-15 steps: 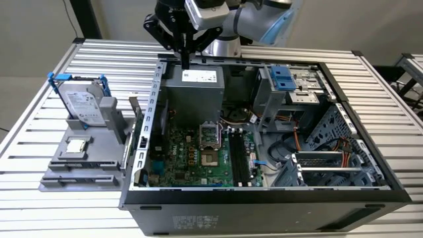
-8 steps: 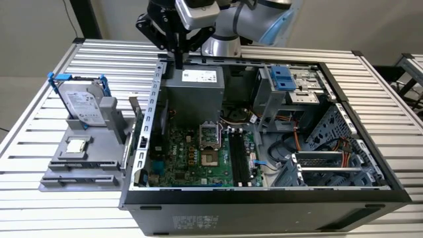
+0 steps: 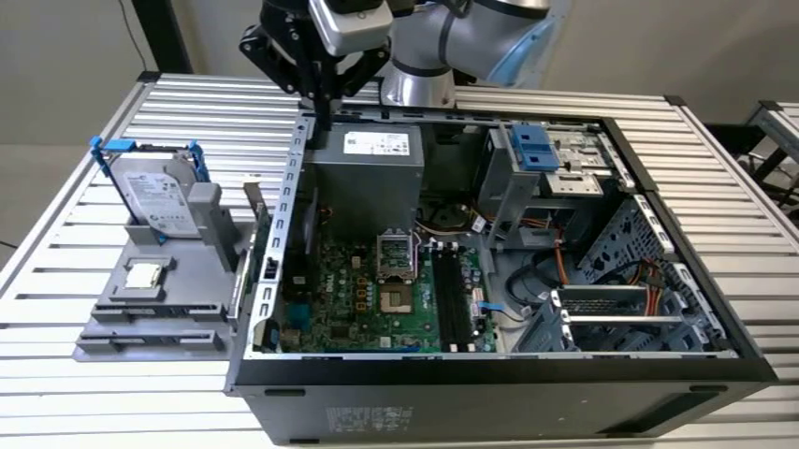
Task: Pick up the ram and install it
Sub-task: 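Reach for the ram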
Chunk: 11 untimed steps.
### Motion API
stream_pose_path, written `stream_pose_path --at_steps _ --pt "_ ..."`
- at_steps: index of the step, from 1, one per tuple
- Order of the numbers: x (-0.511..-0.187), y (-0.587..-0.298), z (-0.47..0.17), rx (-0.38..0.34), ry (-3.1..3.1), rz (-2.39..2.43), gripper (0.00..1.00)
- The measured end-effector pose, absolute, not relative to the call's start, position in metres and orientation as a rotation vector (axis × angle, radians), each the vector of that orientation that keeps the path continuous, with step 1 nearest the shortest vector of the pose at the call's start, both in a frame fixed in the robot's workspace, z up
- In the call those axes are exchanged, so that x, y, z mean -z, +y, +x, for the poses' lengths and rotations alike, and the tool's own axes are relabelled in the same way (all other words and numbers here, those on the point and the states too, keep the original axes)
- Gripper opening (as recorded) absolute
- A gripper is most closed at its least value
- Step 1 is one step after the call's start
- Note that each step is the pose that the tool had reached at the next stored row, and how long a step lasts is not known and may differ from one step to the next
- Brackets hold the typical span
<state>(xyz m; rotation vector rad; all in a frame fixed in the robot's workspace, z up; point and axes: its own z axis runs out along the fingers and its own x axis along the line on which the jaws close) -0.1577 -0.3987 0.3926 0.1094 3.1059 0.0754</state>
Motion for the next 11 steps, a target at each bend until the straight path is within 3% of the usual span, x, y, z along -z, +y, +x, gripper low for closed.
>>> stream_pose_path --at_steps 11 --pt "-0.393 -0.399 -0.179 -0.075 3.106 0.109 0.0"
